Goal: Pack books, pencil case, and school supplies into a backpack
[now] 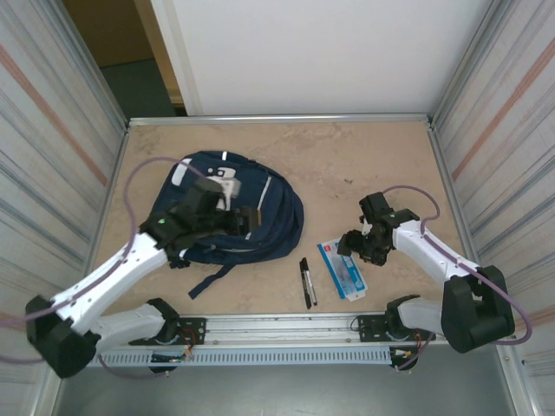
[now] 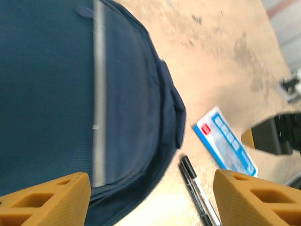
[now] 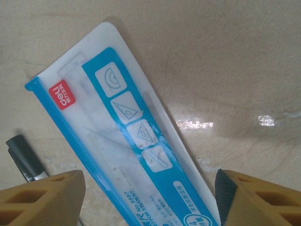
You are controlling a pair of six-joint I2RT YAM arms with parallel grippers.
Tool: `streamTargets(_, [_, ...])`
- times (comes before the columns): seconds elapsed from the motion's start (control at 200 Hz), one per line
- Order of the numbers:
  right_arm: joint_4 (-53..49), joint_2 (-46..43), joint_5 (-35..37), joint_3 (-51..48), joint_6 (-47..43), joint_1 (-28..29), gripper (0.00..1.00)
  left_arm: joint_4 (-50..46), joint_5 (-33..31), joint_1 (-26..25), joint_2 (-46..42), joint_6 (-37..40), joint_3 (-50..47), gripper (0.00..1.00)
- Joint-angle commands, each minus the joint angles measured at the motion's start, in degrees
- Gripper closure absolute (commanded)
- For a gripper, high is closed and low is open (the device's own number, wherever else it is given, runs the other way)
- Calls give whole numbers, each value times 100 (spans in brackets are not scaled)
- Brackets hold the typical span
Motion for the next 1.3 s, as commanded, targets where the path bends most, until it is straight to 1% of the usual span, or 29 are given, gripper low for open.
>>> streamTargets(0.0, [-224, 178, 151, -69, 497, -94, 31, 354, -794, -737, 615, -144, 382, 32])
streamTargets(0.07, [-170, 246, -63, -205, 621, -117, 34, 946, -827, -1261, 996, -283, 379, 33])
streamTargets(0.15, [73, 162, -194, -471, 757, -114, 40, 1306, -612, -1654, 1589, -554, 540, 36])
streamTargets(0.225, [254, 200, -331, -590, 774, -117, 47, 1262, -500, -1956, 2276, -627, 928, 38])
streamTargets(0.306, [301, 253, -486, -621, 752, -110, 51, 977, -695, -2242, 2991, -848, 1487, 40])
streamTargets(0.356, [371, 214, -512, -692, 752, -108, 56, 922, -704, -2402, 3356, -963, 1755, 42])
streamTargets(0.396, [491, 175, -557, -764, 774, -117, 59, 907, -707, -2487, 3596, -1018, 1957, 44])
streamTargets(0.431, [565, 158, -645, -790, 838, -153, 64, 840, -697, -2522, 3838, -1121, 2120, 46])
streamTargets(0.476, [652, 170, -986, -798, 918, -281, 68, 718, -706, -2514, 4113, -1267, 2315, 49])
streamTargets(0.536, [754, 149, -1481, -841, 1073, -487, 68, 521, -766, -2491, 4458, -1327, 2588, 53])
streamTargets(0.676, [1293, -130, -2205, -1265, 1654, -755, 71, 172, -706, -2391, 5228, -1158, 3224, 57])
streamTargets(0.722, [1374, -153, -2439, -1348, 1685, -846, 71, -25, -697, -2311, 5406, -1205, 3418, 58])
streamTargets(0.757, [1279, -159, -2455, -1325, 1564, -906, 69, -128, -687, -2234, 5519, -1307, 3488, 59])
streamTargets(0.787, [1100, -183, -2319, -1266, 1404, -947, 67, -152, -655, -2159, 5570, -1395, 3483, 60])
streamTargets(0.832, [843, -274, -1922, -1184, 1240, -982, 65, -72, -558, -2063, 5613, -1464, 3443, 62])
streamTargets(0.897, [693, -492, -1512, -1147, 1110, -1028, 60, 15, -438, -1986, 5625, -1405, 3481, 63])
streamTargets(0.912, [684, -537, -1458, -1141, 1088, -1033, 59, 12, -437, -1979, 5781, -1372, 3509, 63])
streamTargets(1.002, [606, -678, -1276, -1081, 863, -1040, 57, -201, -493, -1955, 5984, -1292, 3733, 64])
streamTargets(1.102, [743, -636, -1426, -1237, 676, -1030, 56, -194, -362, -1868, 6135, -1271, 3744, 68])
streamTargets(1.143, [881, -589, -1506, -1332, 675, -1025, 56, -159, -300, -1824, 6197, -1232, 3728, 72])
streamTargets(1.183, [1032, -515, -1586, -1392, 670, -995, 55, -168, -311, -1759, 6255, -1265, 3681, 79])
streamTargets(1.233, [1070, -375, -1553, -1360, 628, -911, 53, -139, -263, -1680, 6295, -1345, 3601, 87])
streamTargets(1.293, [1133, -188, -1569, -1319, 560, -774, 50, -87, -145, -1597, 6312, -1405, 3512, 91])
